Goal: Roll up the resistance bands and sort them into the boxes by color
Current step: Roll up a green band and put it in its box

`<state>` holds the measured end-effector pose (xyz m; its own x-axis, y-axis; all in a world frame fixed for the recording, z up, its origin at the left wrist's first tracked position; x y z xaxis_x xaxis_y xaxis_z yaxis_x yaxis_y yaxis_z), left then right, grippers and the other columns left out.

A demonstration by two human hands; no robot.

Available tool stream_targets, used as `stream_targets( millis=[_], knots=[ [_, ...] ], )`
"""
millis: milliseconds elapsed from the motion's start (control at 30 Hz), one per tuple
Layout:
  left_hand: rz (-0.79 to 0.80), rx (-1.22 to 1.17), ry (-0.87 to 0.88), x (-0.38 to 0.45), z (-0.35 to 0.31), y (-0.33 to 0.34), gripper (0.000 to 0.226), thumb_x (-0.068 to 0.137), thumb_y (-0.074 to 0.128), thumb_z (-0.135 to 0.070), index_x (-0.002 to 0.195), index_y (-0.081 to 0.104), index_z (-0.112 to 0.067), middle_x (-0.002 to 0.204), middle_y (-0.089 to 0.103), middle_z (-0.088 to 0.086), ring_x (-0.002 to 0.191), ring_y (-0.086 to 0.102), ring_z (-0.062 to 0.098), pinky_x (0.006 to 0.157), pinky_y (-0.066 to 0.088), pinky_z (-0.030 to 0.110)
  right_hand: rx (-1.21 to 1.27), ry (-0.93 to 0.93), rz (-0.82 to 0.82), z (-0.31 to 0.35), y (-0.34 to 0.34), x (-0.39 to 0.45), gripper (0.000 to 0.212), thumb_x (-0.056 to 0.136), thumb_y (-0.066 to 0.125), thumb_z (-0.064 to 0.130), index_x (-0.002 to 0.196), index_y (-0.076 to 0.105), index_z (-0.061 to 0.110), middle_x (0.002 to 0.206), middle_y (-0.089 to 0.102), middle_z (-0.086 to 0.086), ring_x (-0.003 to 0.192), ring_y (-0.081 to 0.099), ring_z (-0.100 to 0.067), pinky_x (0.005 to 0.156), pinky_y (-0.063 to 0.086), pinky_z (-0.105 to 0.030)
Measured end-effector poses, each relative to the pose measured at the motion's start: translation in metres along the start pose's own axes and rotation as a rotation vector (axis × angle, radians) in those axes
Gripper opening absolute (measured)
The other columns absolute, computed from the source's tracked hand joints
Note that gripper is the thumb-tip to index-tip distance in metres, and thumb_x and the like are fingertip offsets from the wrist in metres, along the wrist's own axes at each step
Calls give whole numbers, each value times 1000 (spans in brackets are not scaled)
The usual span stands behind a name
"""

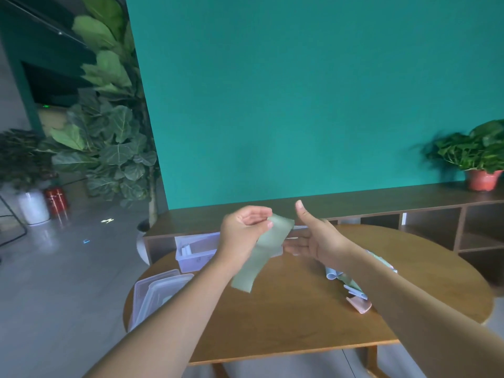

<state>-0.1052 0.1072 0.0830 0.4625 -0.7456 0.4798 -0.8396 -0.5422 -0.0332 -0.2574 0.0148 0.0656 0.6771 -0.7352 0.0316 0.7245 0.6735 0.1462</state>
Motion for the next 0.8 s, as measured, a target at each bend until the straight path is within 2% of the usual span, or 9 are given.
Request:
stream_targets(
  millis=[100,200,267,333,433,600,700,800],
  knots=[
    [38,19,-15,-9,5,-5,25,81,77,6,95,76,-14,98,78,-3,97,73,13,83,55,22,110,-75,-38,1,2,8,61,94,60,52,126,59,0,116,72,-19,103,72,-32,82,58,-37],
    [55,28,-40,-18,11,-12,25,82,77,6,96,76,-14,97,78,-1,97,73,18,84,58,26,81,-163,-120,1,6,8,44,96,66,35,127,60,4,108,74,-11,84,73,-22,73,58,-32],
    [65,42,-59,-24,13,-16,27,82,77,5,99,76,-16,97,78,-1,94,73,16,77,57,23,11,-233,-182,3,8,8,30,96,68,18,123,61,7,99,74,-6,71,71,-12,62,56,-24],
    [57,41,-84,-28,14,-16,31,81,79,2,105,75,-17,100,78,-5,89,72,9,68,52,16,-38,-285,-197,3,9,9,26,94,69,7,120,64,7,98,75,-6,68,71,-10,58,54,-22],
    [9,33,-101,-29,17,-16,34,83,82,-8,113,72,-20,103,74,-15,87,70,-2,65,51,14,-140,-312,-192,1,9,9,26,92,72,5,118,68,8,98,77,-10,67,71,-13,57,55,-26],
    [-30,12,-99,-20,17,-10,21,96,69,-26,116,70,-21,101,75,-8,86,69,0,65,49,11,-161,-302,-121,0,11,3,27,90,73,5,116,68,9,101,77,-12,73,72,-18,60,58,-34],
    [-26,33,-122,-12,19,-5,13,96,69,-25,106,75,-19,83,74,-5,66,63,5,59,46,15,-222,-280,-111,-1,6,0,30,88,76,11,117,68,15,99,78,-3,78,72,-17,57,56,-29],
    [-6,31,-132,-6,25,-1,10,95,71,-21,99,77,-15,66,63,5,61,55,13,59,43,19,-208,-256,-100,-3,-1,1,24,87,78,14,109,72,11,96,78,-8,77,69,-22,53,52,-25]
  ],
)
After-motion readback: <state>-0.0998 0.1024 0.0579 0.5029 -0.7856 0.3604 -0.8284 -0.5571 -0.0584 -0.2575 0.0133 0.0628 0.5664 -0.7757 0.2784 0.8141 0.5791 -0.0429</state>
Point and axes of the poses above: each hand's wrist, its own x-axis towards the middle knuckle, its own y-axis out of the palm, z = x × y, the point moved 4 cm from there along x, towards the middle knuckle
